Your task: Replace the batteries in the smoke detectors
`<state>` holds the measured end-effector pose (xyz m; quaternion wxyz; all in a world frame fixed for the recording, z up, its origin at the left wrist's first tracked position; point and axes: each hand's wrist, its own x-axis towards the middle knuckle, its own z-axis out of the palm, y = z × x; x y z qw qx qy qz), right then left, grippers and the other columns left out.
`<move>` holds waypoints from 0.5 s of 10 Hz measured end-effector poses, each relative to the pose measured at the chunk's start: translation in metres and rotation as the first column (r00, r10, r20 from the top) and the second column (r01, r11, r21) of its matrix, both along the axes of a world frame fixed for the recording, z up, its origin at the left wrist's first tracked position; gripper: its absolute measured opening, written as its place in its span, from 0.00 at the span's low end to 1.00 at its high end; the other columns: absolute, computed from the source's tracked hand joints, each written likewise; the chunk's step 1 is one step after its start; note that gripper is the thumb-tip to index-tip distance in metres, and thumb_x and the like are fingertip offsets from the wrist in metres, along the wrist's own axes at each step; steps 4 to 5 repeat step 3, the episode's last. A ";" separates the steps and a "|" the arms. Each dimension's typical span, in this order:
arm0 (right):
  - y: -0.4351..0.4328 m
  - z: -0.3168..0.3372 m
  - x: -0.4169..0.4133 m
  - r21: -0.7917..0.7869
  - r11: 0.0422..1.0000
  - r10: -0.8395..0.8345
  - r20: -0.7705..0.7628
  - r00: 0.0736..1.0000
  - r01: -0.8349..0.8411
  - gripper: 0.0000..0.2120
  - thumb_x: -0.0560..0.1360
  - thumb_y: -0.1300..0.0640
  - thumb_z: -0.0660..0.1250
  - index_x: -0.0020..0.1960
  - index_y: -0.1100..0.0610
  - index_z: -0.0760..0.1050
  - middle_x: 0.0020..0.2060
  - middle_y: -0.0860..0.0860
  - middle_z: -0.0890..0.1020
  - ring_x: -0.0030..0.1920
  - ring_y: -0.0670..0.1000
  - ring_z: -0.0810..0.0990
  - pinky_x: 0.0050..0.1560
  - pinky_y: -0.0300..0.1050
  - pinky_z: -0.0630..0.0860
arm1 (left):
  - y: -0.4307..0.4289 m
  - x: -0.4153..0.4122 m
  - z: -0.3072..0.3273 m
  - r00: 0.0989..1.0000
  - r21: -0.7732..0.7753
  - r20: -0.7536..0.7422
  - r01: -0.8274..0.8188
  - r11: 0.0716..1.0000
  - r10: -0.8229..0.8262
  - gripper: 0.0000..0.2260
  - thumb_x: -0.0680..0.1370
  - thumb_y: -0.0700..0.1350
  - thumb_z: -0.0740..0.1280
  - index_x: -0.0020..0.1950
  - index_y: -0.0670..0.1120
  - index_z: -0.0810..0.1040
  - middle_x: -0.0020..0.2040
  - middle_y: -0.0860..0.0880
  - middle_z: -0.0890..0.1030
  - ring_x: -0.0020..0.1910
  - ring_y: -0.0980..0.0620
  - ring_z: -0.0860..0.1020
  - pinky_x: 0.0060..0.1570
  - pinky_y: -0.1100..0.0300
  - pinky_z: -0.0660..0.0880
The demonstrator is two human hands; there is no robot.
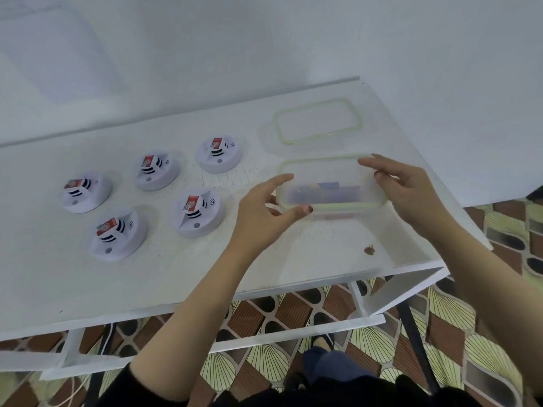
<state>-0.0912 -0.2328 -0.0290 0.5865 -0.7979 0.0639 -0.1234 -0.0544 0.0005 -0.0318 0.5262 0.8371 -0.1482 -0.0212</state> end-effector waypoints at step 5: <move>-0.013 -0.004 0.026 -0.063 0.993 -0.097 0.012 0.995 0.098 0.20 0.80 0.64 0.56 0.52 0.40 0.76 0.66 0.49 0.74 0.67 0.41 0.69 0.66 0.35 0.62 | -0.013 0.012 -0.007 0.999 0.018 0.015 -0.046 0.999 0.046 0.28 0.61 0.65 0.76 0.59 0.69 0.71 0.65 0.55 0.65 0.61 0.56 0.71 0.60 0.61 0.73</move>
